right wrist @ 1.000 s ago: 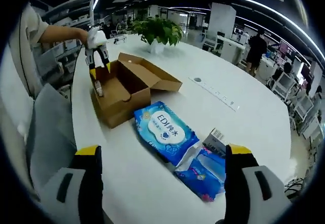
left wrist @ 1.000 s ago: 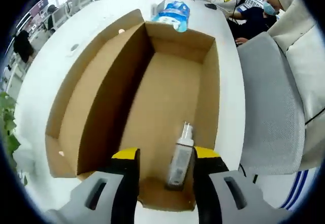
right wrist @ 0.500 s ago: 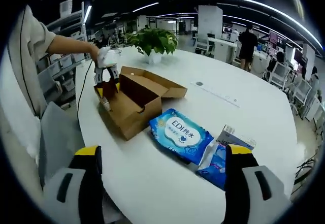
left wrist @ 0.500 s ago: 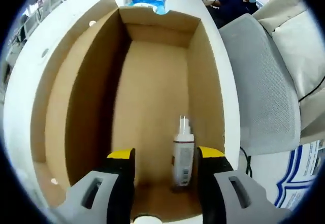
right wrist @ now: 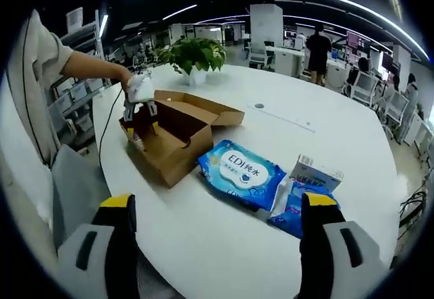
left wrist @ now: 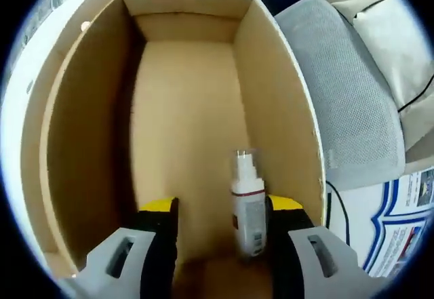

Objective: Operate the shoe box by opening the lid, removing the specified soft item, and placing it in the target area until the item is outside and the box remains undamaged.

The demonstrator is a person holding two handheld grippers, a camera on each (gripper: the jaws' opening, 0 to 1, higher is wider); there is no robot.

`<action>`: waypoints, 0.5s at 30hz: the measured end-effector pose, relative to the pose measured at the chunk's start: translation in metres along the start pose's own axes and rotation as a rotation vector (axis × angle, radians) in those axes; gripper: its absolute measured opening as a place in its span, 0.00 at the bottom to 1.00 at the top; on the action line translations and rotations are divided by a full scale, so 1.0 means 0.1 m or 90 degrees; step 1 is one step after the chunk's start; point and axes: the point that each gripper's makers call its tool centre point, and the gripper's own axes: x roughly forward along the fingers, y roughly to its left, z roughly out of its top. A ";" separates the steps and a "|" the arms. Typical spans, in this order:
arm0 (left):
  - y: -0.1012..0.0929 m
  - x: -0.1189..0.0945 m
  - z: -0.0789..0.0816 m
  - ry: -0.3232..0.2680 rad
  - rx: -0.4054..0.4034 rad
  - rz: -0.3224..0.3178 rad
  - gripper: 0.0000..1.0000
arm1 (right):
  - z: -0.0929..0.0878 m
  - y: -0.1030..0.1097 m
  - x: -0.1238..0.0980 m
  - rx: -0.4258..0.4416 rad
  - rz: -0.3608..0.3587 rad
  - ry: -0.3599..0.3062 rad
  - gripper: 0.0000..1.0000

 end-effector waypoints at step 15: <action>-0.02 -0.03 0.03 -0.013 0.082 0.082 0.32 | -0.02 0.10 0.10 0.006 0.006 -0.008 0.94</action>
